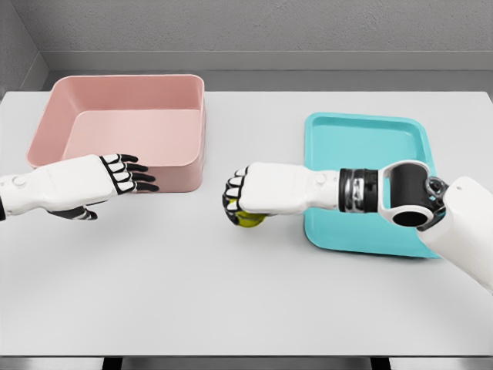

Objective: Put the tennis from the blue tray into the pink basket with both arms

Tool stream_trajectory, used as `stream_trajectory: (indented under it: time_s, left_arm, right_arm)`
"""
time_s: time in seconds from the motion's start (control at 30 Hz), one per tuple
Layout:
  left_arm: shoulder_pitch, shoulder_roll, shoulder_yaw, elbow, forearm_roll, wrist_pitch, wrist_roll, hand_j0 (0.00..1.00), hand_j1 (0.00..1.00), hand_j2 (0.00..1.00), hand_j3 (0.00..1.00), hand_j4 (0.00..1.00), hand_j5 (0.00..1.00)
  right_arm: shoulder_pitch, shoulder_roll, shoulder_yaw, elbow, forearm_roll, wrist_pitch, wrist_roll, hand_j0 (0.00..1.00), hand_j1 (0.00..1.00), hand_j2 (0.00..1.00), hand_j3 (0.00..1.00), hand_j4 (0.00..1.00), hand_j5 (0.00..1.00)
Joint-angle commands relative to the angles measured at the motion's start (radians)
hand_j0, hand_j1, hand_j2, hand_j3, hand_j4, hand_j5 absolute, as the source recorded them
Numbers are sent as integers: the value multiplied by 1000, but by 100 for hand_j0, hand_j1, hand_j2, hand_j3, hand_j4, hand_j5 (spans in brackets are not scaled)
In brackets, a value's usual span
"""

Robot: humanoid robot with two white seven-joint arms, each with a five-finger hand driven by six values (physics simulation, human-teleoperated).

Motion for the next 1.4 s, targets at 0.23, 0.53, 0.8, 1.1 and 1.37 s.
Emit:
stream_trajectory:
  time_s: [0.23,0.53,0.8,1.1,1.37]
  left_arm:
    - [2,1,0,0,6,1,1,100,100,100,100,100,100]
    - [2,1,0,0,6,1,1,100,100,100,100,100,100]
    - [2,1,0,0,6,1,1,100,100,100,100,100,100]
    - [2,1,0,0,6,1,1,100,100,100,100,100,100]
    - [0,-40,-16,2,-11,1,-3,100,100,100,100,100,100]
  right_arm:
    - [0,45,29,68,31,2,-2,42,42,42,42,42,42]
    - [-2,87,55,129,67,2,-4,42,42,42,42,42,42]
    - [3,88,55,145,67,2,-2,68,68,68,68,68,68]
    - [2,76,49,138,64,2,1,93,93,93,93,93,93]
    - [-5,-42,-124,17,51,2,1,100,100,100,100,100,100]
